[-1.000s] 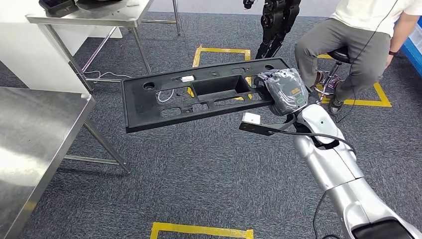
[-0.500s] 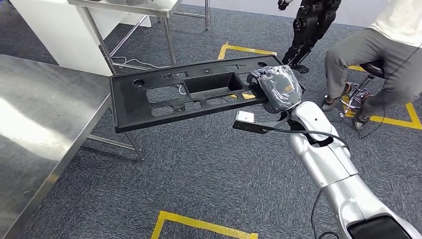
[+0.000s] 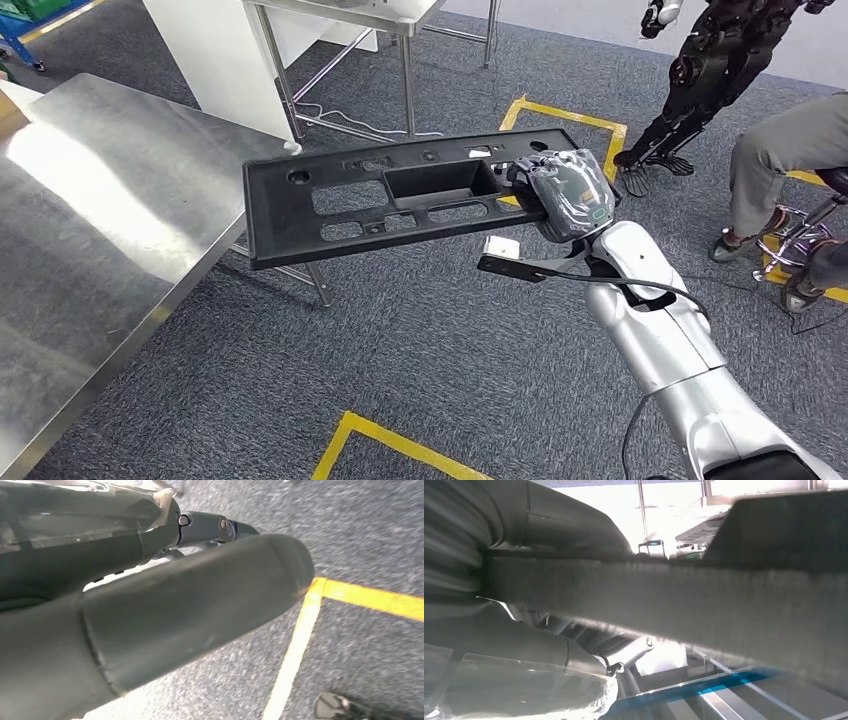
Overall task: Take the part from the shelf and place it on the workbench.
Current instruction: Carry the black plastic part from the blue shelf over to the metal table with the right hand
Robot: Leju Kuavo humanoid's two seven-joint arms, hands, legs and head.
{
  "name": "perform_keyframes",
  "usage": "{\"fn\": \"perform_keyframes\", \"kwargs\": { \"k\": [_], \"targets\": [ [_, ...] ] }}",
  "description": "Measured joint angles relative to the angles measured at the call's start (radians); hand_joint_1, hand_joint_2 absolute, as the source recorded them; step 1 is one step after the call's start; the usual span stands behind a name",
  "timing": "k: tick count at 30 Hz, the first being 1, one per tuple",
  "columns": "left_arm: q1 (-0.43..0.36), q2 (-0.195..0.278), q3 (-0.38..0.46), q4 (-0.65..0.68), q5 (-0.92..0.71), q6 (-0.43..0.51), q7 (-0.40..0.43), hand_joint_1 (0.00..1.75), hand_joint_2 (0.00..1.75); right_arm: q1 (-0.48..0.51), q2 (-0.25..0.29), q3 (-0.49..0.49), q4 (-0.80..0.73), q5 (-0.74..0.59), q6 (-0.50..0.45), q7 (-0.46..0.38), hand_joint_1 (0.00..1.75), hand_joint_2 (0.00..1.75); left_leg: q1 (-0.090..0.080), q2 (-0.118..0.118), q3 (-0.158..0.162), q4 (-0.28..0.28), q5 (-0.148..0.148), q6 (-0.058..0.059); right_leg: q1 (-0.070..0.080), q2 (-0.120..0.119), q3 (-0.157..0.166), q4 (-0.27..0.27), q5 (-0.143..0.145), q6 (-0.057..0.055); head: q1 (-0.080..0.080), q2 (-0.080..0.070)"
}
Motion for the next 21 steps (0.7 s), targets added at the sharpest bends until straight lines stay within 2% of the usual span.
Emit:
{"fn": "perform_keyframes", "kwargs": {
  "k": [2, 3, 4, 6, 7, 8, 10, 11, 12, 14, 15, 17, 18, 19, 20, 21],
  "targets": [
    [0.001, 0.001, 0.0, 0.0, 0.0, -0.003, 0.002, 0.0, 0.0, 0.001, 0.004, 0.0, -0.001, 0.001, 0.0, 0.0, 1.69, 1.75, -0.001, 0.048, -0.023, 0.046, -0.032, -0.005, -0.003, -0.018, 0.001, -0.004, 0.005, -0.017, -0.005, 0.0],
    [0.0, 0.002, 0.0, 0.0, 0.001, -0.004, 0.003, 0.0, 0.0, 0.003, 0.006, 0.0, -0.002, 0.0, -0.001, 0.0, 1.69, 1.75, -0.002, 0.08, -0.049, 0.104, -0.066, -0.006, 0.003, -0.028, 0.0, -0.004, 0.005, -0.024, -0.007, 0.0],
    [-0.001, 0.002, 0.0, 0.0, 0.001, -0.005, 0.004, 0.0, 0.0, 0.004, 0.007, 0.0, -0.002, 0.0, -0.001, 0.0, 1.69, 1.75, -0.002, 0.099, -0.079, 0.171, -0.099, -0.008, 0.007, -0.04, 0.0, -0.004, 0.004, -0.029, -0.009, 0.0],
    [-0.003, 0.002, 0.0, 0.0, 0.003, -0.007, 0.005, 0.0, 0.0, 0.009, 0.01, 0.001, 0.001, 0.003, 0.0, -0.001, 1.69, 1.75, -0.001, 0.113, -0.122, 0.274, -0.138, -0.009, 0.016, -0.067, -0.001, -0.003, 0.003, -0.033, -0.009, 0.0],
    [-0.002, 0.002, 0.0, 0.0, 0.004, -0.008, 0.006, 0.0, 0.0, 0.01, 0.013, 0.002, 0.004, 0.004, 0.0, -0.002, 1.69, 1.75, -0.001, 0.116, -0.116, 0.269, -0.128, -0.007, 0.019, -0.079, -0.001, -0.003, 0.002, -0.034, -0.01, 0.0],
    [-0.002, 0.002, 0.0, 0.0, 0.005, -0.008, 0.006, 0.0, 0.0, 0.01, 0.016, 0.003, 0.007, 0.006, -0.001, -0.004, 1.69, 1.75, -0.002, 0.122, -0.09, 0.227, -0.104, -0.004, 0.021, -0.09, 0.0, -0.003, 0.002, -0.034, -0.01, 0.0],
    [-0.003, 0.003, 0.001, 0.0, 0.005, -0.008, 0.007, 0.0, 0.0, 0.006, 0.024, 0.003, 0.011, 0.006, -0.001, -0.006, 1.69, 1.75, -0.011, 0.164, -0.012, 0.094, -0.054, 0.01, 0.028, -0.111, 0.001, -0.003, 0.0, -0.035, -0.01, 0.0],
    [-0.005, 0.003, 0.0, 0.0, 0.005, -0.009, 0.007, 0.0, 0.0, 0.004, 0.026, 0.003, 0.012, 0.006, -0.001, -0.006, 1.69, 1.75, -0.016, 0.182, 0.014, 0.046, -0.041, 0.016, 0.032, -0.12, 0.001, -0.003, -0.001, -0.034, -0.009, 0.0],
    [-0.006, 0.003, 0.0, 0.0, 0.005, -0.009, 0.007, 0.0, 0.0, 0.001, 0.028, 0.002, 0.013, 0.006, -0.002, -0.006, 1.69, 1.75, -0.022, 0.192, 0.026, 0.019, -0.037, 0.022, 0.035, -0.13, 0.001, -0.003, -0.003, -0.032, -0.009, 0.0],
    [-0.005, 0.002, 0.0, 0.0, 0.005, -0.011, 0.007, 0.0, 0.0, -0.002, 0.032, 0.001, 0.017, 0.006, -0.002, -0.006, 1.69, 1.75, -0.027, 0.174, 0.024, 0.01, -0.034, 0.03, 0.037, -0.151, 0.003, -0.004, -0.004, -0.027, -0.008, 0.0],
    [-0.004, 0.001, 0.0, 0.0, 0.004, -0.013, 0.007, 0.0, 0.0, -0.003, 0.035, 0.001, 0.018, 0.006, -0.003, -0.006, 1.69, 1.75, -0.025, 0.164, 0.026, 0.005, -0.03, 0.034, 0.037, -0.149, 0.002, -0.001, -0.008, -0.023, -0.008, 0.0],
    [-0.003, 0.0, 0.001, 0.0, 0.004, -0.016, 0.006, 0.0, 0.0, -0.003, 0.036, -0.001, 0.019, 0.007, -0.003, -0.006, 1.69, 1.75, -0.017, 0.143, 0.029, -0.005, -0.02, 0.046, 0.033, -0.103, -0.018, 0.042, -0.032, -0.019, -0.007, 0.0],
    [-0.004, 0.0, 0.001, 0.0, 0.003, -0.017, 0.005, 0.0, 0.0, -0.001, 0.033, -0.002, 0.02, 0.008, -0.004, -0.006, 1.69, 1.75, -0.014, 0.132, 0.03, -0.008, -0.016, 0.05, 0.029, -0.071, -0.044, 0.096, -0.057, -0.019, -0.006, 0.0],
    [-0.005, 0.0, 0.001, 0.0, 0.003, -0.018, 0.004, 0.0, 0.0, 0.002, 0.031, -0.003, 0.021, 0.008, -0.004, -0.006, 1.69, 1.75, -0.013, 0.118, 0.029, -0.008, -0.014, 0.052, 0.025, -0.048, -0.074, 0.163, -0.084, -0.02, -0.006, 0.0],
    [-0.006, 0.0, 0.001, 0.0, 0.002, -0.018, 0.004, 0.0, 0.0, 0.007, 0.028, -0.003, 0.023, 0.008, -0.004, -0.006, 1.69, 1.75, -0.012, 0.104, 0.028, -0.008, -0.014, 0.052, 0.021, -0.039, -0.105, 0.229, -0.106, -0.019, -0.005, 0.0],
    [-0.006, -0.002, 0.001, 0.0, 0.002, -0.019, 0.004, 0.0, 0.0, 0.012, 0.025, -0.004, 0.024, 0.01, -0.004, -0.006, 1.69, 1.75, -0.012, 0.088, 0.028, -0.008, -0.013, 0.052, 0.018, -0.036, -0.126, 0.272, -0.117, -0.014, -0.005, 0.0]
  ]
}}
